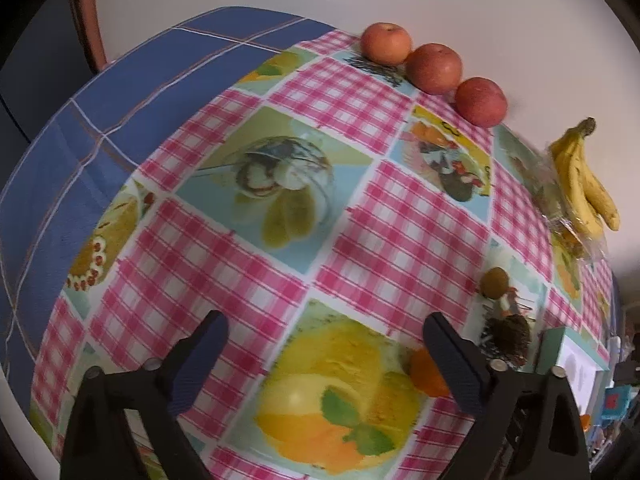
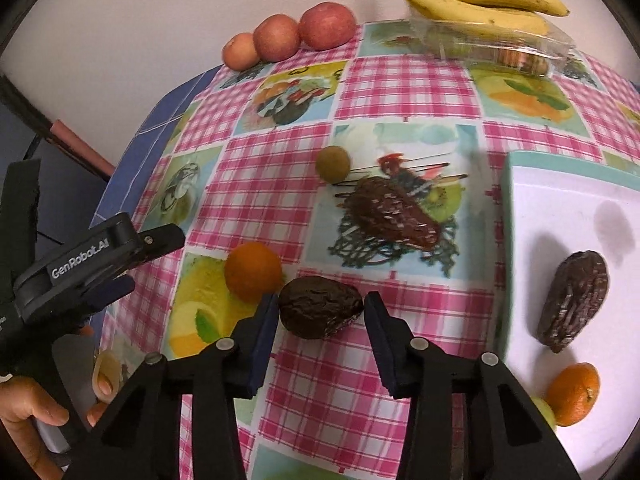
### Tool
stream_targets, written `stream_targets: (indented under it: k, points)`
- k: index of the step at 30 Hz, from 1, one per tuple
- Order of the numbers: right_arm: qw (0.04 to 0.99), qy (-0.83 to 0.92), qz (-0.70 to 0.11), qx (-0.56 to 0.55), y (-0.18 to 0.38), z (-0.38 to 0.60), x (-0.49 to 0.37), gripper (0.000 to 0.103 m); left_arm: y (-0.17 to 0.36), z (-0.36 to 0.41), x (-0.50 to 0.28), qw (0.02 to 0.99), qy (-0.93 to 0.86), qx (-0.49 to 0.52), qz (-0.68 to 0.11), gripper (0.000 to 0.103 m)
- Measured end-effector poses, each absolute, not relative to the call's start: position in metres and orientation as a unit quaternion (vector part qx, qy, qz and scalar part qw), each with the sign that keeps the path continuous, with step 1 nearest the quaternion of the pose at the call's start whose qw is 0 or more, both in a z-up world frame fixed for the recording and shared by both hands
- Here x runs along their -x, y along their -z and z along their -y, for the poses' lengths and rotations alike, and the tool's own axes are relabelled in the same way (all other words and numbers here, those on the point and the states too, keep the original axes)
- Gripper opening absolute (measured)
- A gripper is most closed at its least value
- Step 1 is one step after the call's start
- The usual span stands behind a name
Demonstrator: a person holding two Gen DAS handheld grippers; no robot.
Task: Organize fruits
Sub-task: 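Grasp a dark brown fruit with the right gripper while the left grasps an orange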
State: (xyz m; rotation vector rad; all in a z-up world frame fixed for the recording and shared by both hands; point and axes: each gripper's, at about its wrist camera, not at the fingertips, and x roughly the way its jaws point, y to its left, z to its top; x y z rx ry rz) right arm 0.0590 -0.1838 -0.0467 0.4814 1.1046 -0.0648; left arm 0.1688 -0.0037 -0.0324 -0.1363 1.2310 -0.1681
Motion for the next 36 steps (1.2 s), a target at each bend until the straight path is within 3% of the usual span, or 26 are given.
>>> stream_targets:
  k: [9,13,27,36]
  points:
    - [0.829,0.048,-0.505,-0.237,0.034,0.203,-0.048,0.045,0.034,0.032,-0.160,0.794,0.127,0.070,-0.591,0.071]
    - [0.829,0.059,-0.504,-0.235,0.031,0.212,-0.042,0.045,0.036,0.042,-0.157,0.786,0.139,0.072,-0.598,0.055]
    - [0.831,0.072,-0.495,-0.244,0.025,0.235,-0.023,0.045,0.037,0.062,-0.152,0.779,0.163,0.063,-0.602,0.053]
    - [0.832,0.076,-0.491,-0.248,0.022,0.240,-0.018,0.045,0.042,0.071,-0.147,0.765,0.189,0.073,-0.612,0.039]
